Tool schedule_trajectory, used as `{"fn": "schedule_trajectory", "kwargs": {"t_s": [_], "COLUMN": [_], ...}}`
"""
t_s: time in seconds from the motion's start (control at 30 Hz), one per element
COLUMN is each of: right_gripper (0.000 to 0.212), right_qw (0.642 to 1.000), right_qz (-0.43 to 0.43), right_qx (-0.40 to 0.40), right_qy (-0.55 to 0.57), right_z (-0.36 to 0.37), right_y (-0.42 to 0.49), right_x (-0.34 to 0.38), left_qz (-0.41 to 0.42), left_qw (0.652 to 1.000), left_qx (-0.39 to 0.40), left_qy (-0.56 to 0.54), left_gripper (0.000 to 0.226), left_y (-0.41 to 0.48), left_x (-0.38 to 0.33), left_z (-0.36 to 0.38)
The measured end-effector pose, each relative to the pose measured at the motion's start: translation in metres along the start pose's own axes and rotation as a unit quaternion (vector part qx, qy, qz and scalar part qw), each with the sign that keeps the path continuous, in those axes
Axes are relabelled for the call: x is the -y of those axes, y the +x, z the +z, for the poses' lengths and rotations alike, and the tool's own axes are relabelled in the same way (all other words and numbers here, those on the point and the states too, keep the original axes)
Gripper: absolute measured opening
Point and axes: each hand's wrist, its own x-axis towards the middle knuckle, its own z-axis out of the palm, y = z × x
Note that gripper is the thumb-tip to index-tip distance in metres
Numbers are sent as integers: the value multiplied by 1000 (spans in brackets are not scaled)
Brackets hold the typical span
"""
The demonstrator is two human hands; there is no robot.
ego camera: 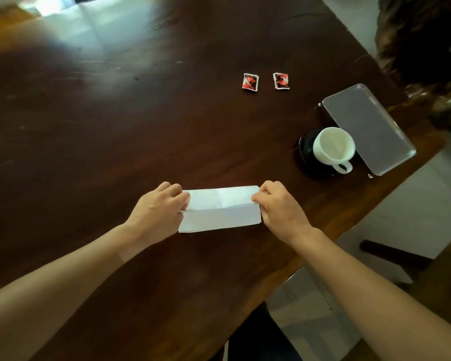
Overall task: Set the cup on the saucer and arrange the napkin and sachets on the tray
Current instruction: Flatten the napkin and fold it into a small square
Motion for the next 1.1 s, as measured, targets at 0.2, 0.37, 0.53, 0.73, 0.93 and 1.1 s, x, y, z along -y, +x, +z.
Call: {"fn": "schedule_trajectory", "kwargs": {"t_s": [0.2,0.37,0.53,0.73,0.93,1.1], "right_gripper": [14,21,11,41,74,77], "right_qw": [999,999,996,999,993,990], "right_qz": [8,36,50,35,22,2], "right_qx": [4,5,36,-24,108,129], "right_qy": [-33,-14,-68,11,48,-51], "right_z": [49,76,60,63,117,128], "right_y": [-32,-38,-28,27,58,48], "right_x": [-9,-14,-6,50,98,55], "left_qz": [3,-51,-43,-13,-1,-24], "left_qw": [997,995,992,997,996,996], "left_qx": [65,85,95,31,77,71], "left_qy": [27,31,64,69,47,39], "left_gripper": [24,20,36,68,79,88], "left_y": [-19,-23,-12,18,7,10], "left_x": [-8,-13,-21,-17,4,8], "left_z": [47,72,58,58,101,111]}}
